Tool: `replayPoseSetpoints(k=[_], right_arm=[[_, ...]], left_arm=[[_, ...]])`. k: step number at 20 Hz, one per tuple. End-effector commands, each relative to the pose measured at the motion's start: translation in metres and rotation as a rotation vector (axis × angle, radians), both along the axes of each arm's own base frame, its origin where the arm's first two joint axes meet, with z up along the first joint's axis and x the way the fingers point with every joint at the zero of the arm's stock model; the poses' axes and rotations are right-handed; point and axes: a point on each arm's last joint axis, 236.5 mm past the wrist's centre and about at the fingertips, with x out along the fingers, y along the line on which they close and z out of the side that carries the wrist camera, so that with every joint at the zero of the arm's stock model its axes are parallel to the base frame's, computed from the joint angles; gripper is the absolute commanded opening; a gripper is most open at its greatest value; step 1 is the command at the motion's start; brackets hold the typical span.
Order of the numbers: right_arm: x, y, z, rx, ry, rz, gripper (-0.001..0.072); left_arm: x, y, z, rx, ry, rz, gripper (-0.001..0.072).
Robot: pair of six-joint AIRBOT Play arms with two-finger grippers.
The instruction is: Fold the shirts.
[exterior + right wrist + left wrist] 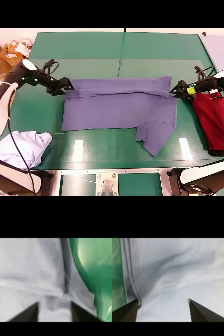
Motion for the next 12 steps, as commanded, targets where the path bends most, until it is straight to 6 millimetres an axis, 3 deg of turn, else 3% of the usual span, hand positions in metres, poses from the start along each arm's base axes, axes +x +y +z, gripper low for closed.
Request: replayPoseSetpoints(k=[1, 2, 3, 4, 6, 9, 11, 12], right_arm=[[-0.03, -0.01, 0.028, 0.039, 0.081, 0.017, 0.0179], [-0.038, -0.016, 0.034, 0.031, 0.089, 0.01, 0.0138], [-0.048, -0.022, 0.038, 0.012, 0.096, -0.002, 0.0044], [-0.062, -0.025, 0.04, -0.005, 0.114, -0.022, 0.0018], [-0.1, -0.026, 0.039, -0.068, 0.172, -0.047, 0.0018], [-0.172, -0.035, 0.03, -0.229, 0.292, -0.171, 0.0018], [-0.213, -0.015, 0.018, -0.223, 0.344, -0.21, 0.0019], [-0.231, 0.001, 0.009, -0.193, 0.369, -0.203, 0.0055]], left_arm=[[-0.034, 0.012, 0.025, -0.024, 0.165, -0.03, 0.0633], [-0.045, 0.02, 0.031, -0.022, 0.207, -0.044, 0.0481], [-0.055, 0.022, 0.036, -0.022, 0.233, -0.059, 0.0288], [-0.064, 0.025, 0.038, -0.004, 0.249, -0.088, 0.0025], [-0.079, 0.022, 0.044, 0.024, 0.245, -0.098, 0.0016], [-0.113, 0.004, 0.048, 0.054, 0.174, -0.086, 0.0016], [-0.148, -0.012, 0.045, 0.068, 0.11, -0.084, 0.0016], [-0.164, -0.019, 0.043, 0.074, 0.078, -0.083, 0.0016]])
